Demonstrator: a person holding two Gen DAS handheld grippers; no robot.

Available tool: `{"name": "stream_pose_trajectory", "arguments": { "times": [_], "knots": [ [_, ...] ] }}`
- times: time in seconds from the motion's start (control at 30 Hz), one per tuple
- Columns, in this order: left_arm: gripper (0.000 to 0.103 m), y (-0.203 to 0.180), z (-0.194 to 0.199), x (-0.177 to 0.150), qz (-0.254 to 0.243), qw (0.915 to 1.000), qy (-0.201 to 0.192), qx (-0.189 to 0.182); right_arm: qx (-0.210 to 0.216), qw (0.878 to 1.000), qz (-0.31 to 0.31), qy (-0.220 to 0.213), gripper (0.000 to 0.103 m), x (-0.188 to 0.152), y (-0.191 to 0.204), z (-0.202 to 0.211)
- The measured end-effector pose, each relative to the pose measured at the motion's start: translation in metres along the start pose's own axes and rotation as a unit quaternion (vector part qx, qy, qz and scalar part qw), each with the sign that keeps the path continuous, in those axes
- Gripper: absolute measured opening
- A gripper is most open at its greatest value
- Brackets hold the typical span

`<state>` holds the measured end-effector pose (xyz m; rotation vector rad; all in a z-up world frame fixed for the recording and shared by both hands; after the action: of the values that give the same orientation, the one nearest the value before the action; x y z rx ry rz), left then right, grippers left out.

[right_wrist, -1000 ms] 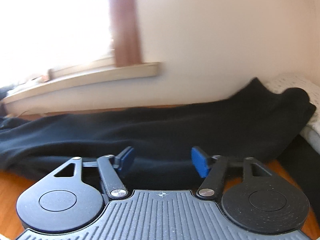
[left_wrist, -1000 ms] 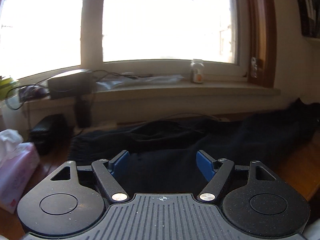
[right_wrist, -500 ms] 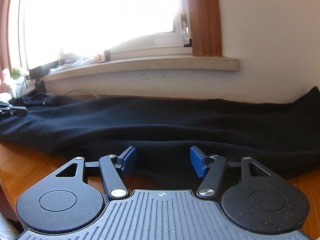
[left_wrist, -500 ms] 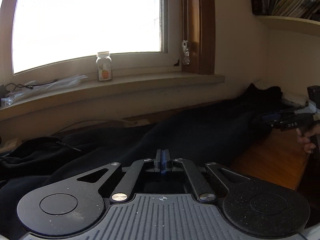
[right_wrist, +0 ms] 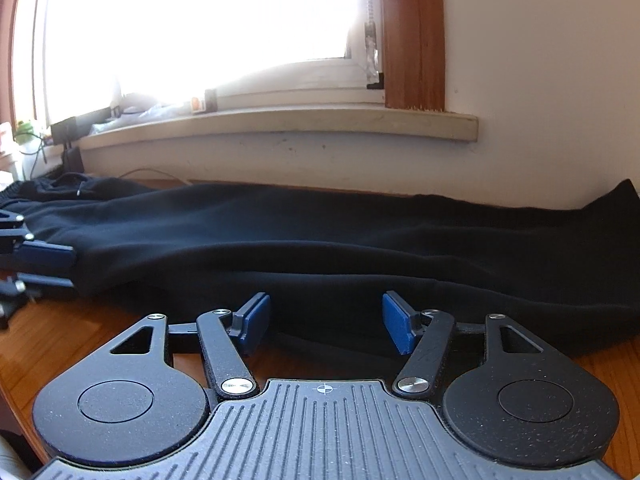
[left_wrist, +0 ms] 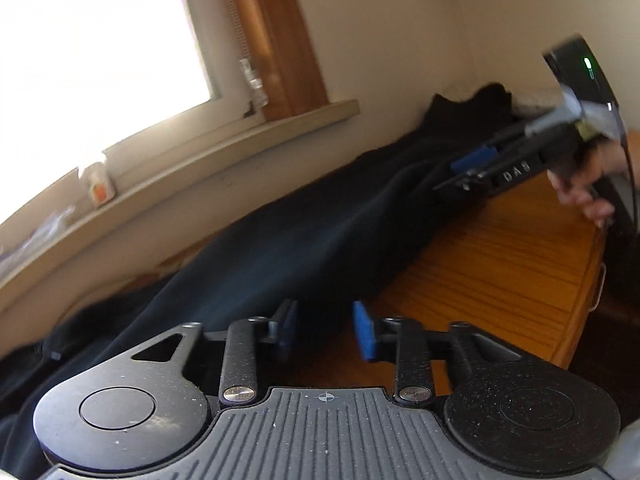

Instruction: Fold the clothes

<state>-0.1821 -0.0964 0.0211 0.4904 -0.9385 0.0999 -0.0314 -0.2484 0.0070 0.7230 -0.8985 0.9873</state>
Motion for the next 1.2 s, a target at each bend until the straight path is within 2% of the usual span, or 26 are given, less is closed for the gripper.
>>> {"name": "stream_pose_trajectory", "arguments": {
  "times": [0.17, 0.2, 0.23, 0.3, 0.33, 0.43, 0.5, 0.57, 0.7, 0.77, 0.83, 0.93, 0.97, 1.03, 1.1, 1.2],
  "knots": [
    [0.037, -0.014, -0.023, 0.003, -0.051, 0.9985, 0.009, 0.018, -0.002, 1.000, 0.003, -0.002, 0.062, -0.001, 0.001, 0.001],
    [0.032, -0.014, -0.026, 0.004, -0.059, 0.9980, 0.010, 0.023, -0.002, 1.000, 0.003, -0.002, 0.062, -0.001, 0.001, 0.001],
    [0.019, -0.012, -0.028, 0.005, -0.065, 0.9975, 0.009, 0.028, -0.002, 1.000, 0.004, -0.004, 0.062, -0.001, 0.001, 0.001],
    [0.002, -0.005, -0.028, 0.009, -0.068, 0.9976, 0.003, 0.016, -0.001, 1.000, 0.004, -0.005, 0.063, -0.001, 0.001, 0.002],
    [0.002, -0.001, -0.027, 0.011, -0.067, 0.9977, -0.001, 0.007, 0.000, 1.000, 0.002, -0.002, 0.071, -0.001, 0.000, 0.002],
    [0.002, 0.020, -0.019, 0.024, -0.059, 0.9980, -0.024, -0.003, -0.012, 1.000, -0.013, -0.007, 0.071, 0.003, -0.005, 0.001],
    [0.002, 0.042, -0.008, 0.039, -0.049, 0.9978, -0.045, -0.002, 0.002, 1.000, -0.002, -0.010, 0.066, 0.005, 0.003, 0.004],
    [0.002, 0.065, -0.003, 0.055, -0.029, 0.9977, -0.060, -0.016, 0.028, 0.999, -0.009, -0.017, 0.056, 0.010, 0.013, 0.008],
    [0.002, 0.100, -0.025, 0.069, -0.025, 0.9986, -0.043, -0.017, 0.100, 0.995, 0.009, -0.022, 0.054, 0.019, 0.056, 0.009],
    [0.002, 0.116, -0.040, 0.067, 0.000, 0.9982, -0.031, -0.050, 0.133, 0.991, 0.033, -0.007, 0.054, 0.020, 0.083, 0.001],
    [0.003, 0.127, -0.053, 0.060, 0.030, 0.9960, -0.015, -0.083, 0.148, 0.987, 0.059, 0.018, 0.054, 0.017, 0.104, -0.016],
    [0.016, 0.138, -0.051, 0.048, 0.063, 0.9932, -0.011, -0.097, 0.159, 0.983, 0.080, 0.047, 0.054, 0.017, 0.126, -0.045],
    [0.018, 0.141, -0.046, 0.043, 0.072, 0.9926, -0.015, -0.097, 0.161, 0.982, 0.078, 0.051, 0.054, 0.020, 0.130, -0.053],
    [0.018, 0.146, -0.029, 0.033, 0.077, 0.9945, -0.016, -0.070, 0.173, 0.981, 0.067, 0.053, 0.054, 0.029, 0.136, -0.066],
    [0.019, 0.144, -0.007, 0.020, 0.068, 0.9972, -0.018, -0.024, 0.187, 0.979, 0.060, 0.051, 0.054, 0.039, 0.142, -0.072],
    [0.019, 0.136, 0.030, -0.001, 0.070, 0.9966, -0.029, 0.032, 0.204, 0.977, 0.054, 0.042, 0.054, 0.052, 0.152, -0.074]
  ]
}}
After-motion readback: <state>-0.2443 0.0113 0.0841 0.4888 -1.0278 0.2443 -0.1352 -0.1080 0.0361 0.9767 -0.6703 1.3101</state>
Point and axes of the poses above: each gripper's, at about its wrist camera, not at the fingertips, and z roughly against the way its jaws point, y to its left, x to its top, the point moved 6 cm from there along -z, roughly the way its jaws point, and after that the axes turned 4 degrees about -z, right-handed, at the moved point
